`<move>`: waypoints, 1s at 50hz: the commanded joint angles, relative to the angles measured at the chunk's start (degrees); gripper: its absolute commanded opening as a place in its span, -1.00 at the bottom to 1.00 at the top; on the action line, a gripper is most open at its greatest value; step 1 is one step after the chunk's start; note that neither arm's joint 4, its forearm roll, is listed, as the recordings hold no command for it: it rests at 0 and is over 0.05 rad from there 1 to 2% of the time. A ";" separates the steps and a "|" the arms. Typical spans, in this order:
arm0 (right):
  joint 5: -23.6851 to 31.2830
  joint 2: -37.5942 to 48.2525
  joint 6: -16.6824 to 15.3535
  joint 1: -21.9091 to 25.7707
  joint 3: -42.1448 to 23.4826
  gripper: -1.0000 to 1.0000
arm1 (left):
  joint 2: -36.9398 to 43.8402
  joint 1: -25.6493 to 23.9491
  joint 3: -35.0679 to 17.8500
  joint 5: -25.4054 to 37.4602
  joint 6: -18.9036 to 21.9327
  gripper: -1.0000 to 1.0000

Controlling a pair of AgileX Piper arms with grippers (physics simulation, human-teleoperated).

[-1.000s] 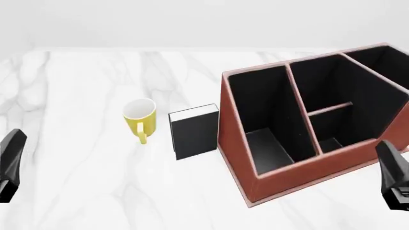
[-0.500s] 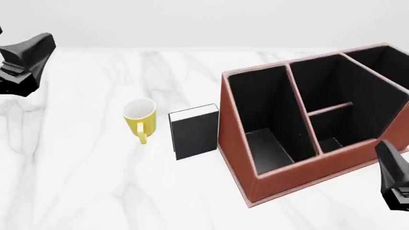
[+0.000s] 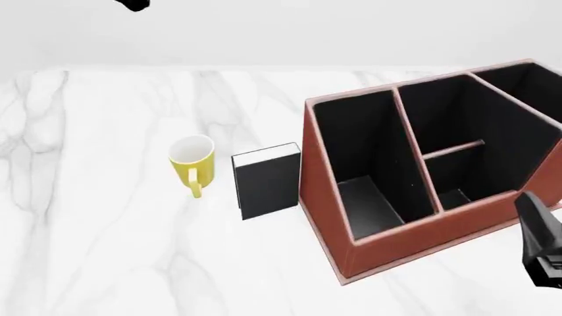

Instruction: Pick up the book and place it in the back compartment of the caddy.

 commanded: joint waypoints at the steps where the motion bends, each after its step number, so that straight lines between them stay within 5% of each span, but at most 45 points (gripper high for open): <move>1: -0.57 0.61 0.10 0.12 0.03 1.00 | 8.43 -5.79 -10.48 8.86 7.95 1.00; 9: -0.38 0.40 0.08 0.11 0.04 1.00 | 11.08 -11.66 -7.85 11.81 10.33 1.00; 12: -0.40 0.45 0.05 0.14 0.06 1.00 | 12.90 -10.49 -5.58 10.18 10.47 1.00; 14: -0.37 0.43 0.07 0.12 0.06 1.00 | 13.79 -9.83 -1.71 8.63 13.99 1.00; 33: -0.65 0.81 -0.03 0.09 0.08 1.00 | 13.84 -17.15 -5.76 18.18 6.17 1.00; 50: -0.16 0.19 0.01 0.06 0.06 1.00 | 16.19 -16.00 -0.05 14.11 5.65 1.00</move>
